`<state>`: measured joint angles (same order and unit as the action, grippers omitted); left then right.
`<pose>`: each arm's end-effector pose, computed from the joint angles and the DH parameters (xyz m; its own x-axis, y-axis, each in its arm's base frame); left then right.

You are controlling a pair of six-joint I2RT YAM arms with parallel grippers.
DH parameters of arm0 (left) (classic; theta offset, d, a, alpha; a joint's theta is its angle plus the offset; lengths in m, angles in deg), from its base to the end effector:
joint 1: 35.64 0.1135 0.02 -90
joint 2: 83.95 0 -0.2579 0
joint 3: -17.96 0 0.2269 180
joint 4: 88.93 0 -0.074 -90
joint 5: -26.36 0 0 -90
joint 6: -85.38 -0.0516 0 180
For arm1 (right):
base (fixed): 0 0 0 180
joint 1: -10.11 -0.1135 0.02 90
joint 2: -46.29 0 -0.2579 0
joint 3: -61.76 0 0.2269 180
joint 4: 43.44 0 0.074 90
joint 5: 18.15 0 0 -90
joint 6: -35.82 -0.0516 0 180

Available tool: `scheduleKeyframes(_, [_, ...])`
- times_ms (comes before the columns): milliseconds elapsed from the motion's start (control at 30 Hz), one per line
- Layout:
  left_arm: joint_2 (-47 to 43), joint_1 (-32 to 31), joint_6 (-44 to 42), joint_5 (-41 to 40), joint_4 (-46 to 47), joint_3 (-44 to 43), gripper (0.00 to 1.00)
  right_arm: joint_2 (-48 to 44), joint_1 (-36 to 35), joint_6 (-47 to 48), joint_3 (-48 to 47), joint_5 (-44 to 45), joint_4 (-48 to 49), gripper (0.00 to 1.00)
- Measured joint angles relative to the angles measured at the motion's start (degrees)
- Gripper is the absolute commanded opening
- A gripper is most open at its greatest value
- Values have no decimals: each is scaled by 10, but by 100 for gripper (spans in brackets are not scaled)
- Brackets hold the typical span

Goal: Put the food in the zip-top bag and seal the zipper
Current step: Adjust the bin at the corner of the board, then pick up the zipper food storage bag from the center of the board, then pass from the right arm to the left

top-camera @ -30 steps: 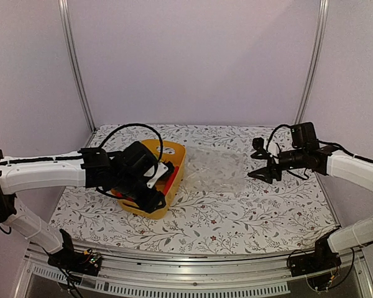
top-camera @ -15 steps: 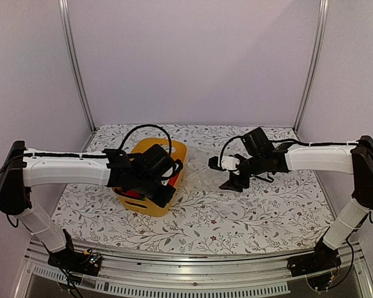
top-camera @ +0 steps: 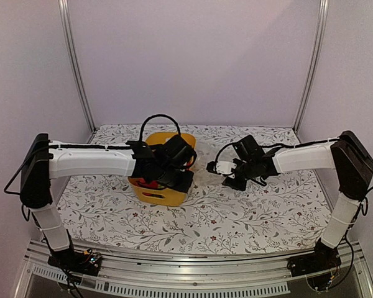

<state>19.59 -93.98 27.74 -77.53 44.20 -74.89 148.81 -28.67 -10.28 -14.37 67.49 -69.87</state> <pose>0.2047 -0.3084 0.2174 -0.7803 0.2754 -0.5615 0.4038 0.9075 -0.1160 0.2743 0.2254 0.1645 0.0103 -0.8786 -0.4774 -0.9065 0.1933 -0.3754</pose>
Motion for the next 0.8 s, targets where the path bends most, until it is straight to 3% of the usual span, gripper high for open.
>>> scheduleKeyframes(100, [1, 0, 12, 0, 30, -10, 50, -2, 19, -25, -5, 11, 4, 0])
scheduleKeyframes(200, [-11, 0, 1, -7, 62, -11, 72, -29, 65, -45, -12, -21, -19, 0])
scheduleKeyframes(267, [-40, -2, -25, -18, 97, 6, 81, -69, 107, -60, -27, -56, -57, 0])
scheduleKeyframes(400, [-171, -8, -81, -49, 194, 103, 82, -182, 153, -76, -65, -110, -125, 0])
scheduleKeyframes(567, [-314, -12, -153, -49, 351, 222, 84, -319, 143, -88, -158, -225, -221, 0])
scheduleKeyframes(800, [-347, -11, -201, -14, 491, 341, 95, -373, 142, -115, -229, -439, -329, 0])
